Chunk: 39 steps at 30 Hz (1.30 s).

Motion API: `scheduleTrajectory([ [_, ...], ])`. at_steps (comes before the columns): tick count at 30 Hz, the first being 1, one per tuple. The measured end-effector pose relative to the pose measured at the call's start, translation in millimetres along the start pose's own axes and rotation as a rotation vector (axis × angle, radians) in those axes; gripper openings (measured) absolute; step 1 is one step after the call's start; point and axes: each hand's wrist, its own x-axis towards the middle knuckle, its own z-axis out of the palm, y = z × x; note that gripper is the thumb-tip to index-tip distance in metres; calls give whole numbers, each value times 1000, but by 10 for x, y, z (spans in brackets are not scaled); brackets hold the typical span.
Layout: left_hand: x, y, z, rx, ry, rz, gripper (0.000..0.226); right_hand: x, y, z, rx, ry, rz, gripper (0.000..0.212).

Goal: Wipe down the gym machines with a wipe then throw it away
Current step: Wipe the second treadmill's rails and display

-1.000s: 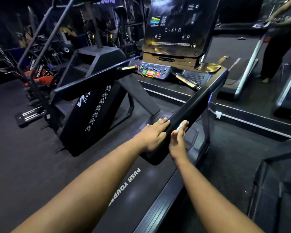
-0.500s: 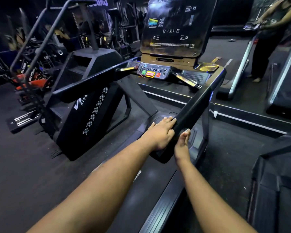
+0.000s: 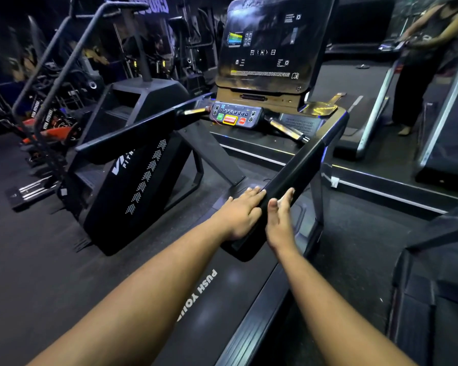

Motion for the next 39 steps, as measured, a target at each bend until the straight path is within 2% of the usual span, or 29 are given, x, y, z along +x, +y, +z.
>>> scheduleTrajectory([
  [4, -33, -2, -10, -56, -19, -8, 58, -256, 98, 176, 22, 26, -81, 83],
  [7, -50, 17, -11, -62, -13, -13, 57, -176, 59, 93, -64, 13, -209, 73],
  [9, -50, 31, -16, -59, -5, -21, 58, -52, 52, -19, -109, -64, -310, 63],
  [11, -45, 40, -12, -31, 0, -29, 59, 106, 25, -191, -188, -148, -339, 56],
  [14, -38, 33, -13, 42, -9, -40, 59, 392, -34, -436, -339, -140, -312, 49],
  [16, -34, 27, -16, 69, -23, -48, 59, 514, -38, -494, -358, -104, -263, 47],
  [18, -25, 39, -16, 83, -28, -57, 60, 487, -53, -446, -319, -139, -262, 46],
  [20, -26, 55, -17, 75, -18, -68, 62, 328, -103, -348, -255, -249, -326, 45],
  [24, -51, 64, -16, 54, -11, -77, 61, 245, -179, -402, -247, -460, -417, 60],
  [25, -52, 57, -14, 62, -15, -84, 61, 322, -176, -445, -253, -435, -393, 58],
  [29, -74, 57, -10, 74, -12, -101, 58, 635, -158, -597, -333, -169, -242, 43],
  [33, -92, 79, -14, 83, -5, -109, 58, 511, -110, -498, -440, -131, -304, 28],
  [36, -95, 92, -7, 53, 10, -112, 60, 254, -108, -408, -377, -317, -429, 40],
  [38, -98, 93, -2, 43, 5, -113, 61, 210, -112, -472, -244, -450, -412, 51],
  [39, -97, 89, -5, 49, 0, -112, 61, 253, -116, -526, -223, -456, -400, 54],
])
